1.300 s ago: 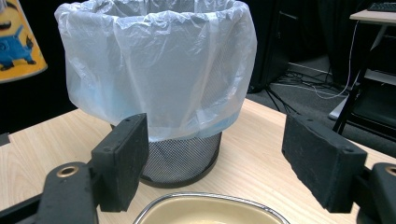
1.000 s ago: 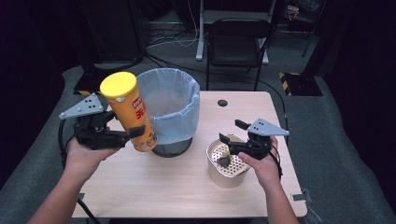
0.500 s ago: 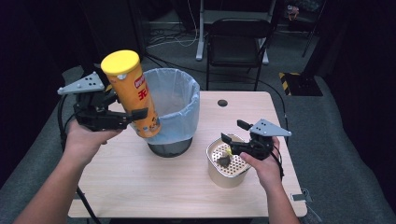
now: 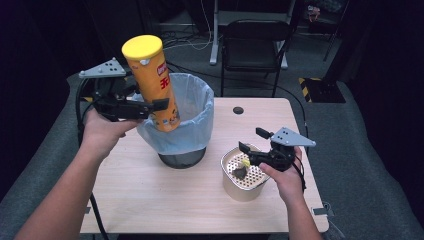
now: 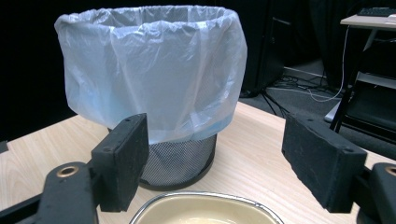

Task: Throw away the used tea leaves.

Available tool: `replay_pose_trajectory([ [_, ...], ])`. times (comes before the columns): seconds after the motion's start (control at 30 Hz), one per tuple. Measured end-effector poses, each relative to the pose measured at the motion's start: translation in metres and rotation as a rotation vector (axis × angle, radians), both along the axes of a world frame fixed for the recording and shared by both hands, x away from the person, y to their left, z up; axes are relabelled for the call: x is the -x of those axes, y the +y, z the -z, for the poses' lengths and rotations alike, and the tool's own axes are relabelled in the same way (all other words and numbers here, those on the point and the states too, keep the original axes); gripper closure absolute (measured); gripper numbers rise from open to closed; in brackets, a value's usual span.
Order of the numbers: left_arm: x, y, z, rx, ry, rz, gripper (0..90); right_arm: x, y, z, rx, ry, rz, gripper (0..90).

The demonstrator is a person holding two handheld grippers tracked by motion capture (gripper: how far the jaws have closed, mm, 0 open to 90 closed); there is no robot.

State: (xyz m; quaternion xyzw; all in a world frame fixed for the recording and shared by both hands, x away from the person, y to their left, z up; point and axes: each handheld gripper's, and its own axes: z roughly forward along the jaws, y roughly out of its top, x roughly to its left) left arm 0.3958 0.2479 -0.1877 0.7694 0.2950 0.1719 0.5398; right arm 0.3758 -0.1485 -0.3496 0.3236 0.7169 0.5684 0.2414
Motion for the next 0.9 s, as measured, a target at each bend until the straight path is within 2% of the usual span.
replay_pose_trajectory([
  [0.2, -0.023, -0.007, 0.004, 0.021, -0.002, -0.023, 24.3, -0.001, -0.002, 0.002, 0.002, 0.003, 0.001, 22.8],
  [0.3, -0.033, -0.008, 0.007, 0.004, -0.021, -0.037, 24.3, -0.001, -0.001, 0.002, 0.003, 0.002, -0.001, 22.8],
  [0.37, -0.041, -0.01, 0.011, 0.004, -0.01, -0.055, 24.3, 0.0, -0.001, 0.002, 0.0, 0.002, 0.001, 22.8],
  [0.53, -0.053, -0.012, 0.017, -0.012, 0.0, -0.055, 24.3, -0.002, 0.0, 0.004, 0.005, 0.004, 0.001, 22.8],
  [0.7, -0.063, -0.012, 0.027, 0.001, 0.0, -0.066, 24.3, -0.003, 0.002, 0.007, 0.015, 0.008, -0.003, 22.8],
  [0.9, -0.075, -0.012, 0.042, -0.025, 0.012, -0.095, 24.3, -0.003, 0.003, 0.008, 0.029, 0.002, 0.002, 23.1],
])
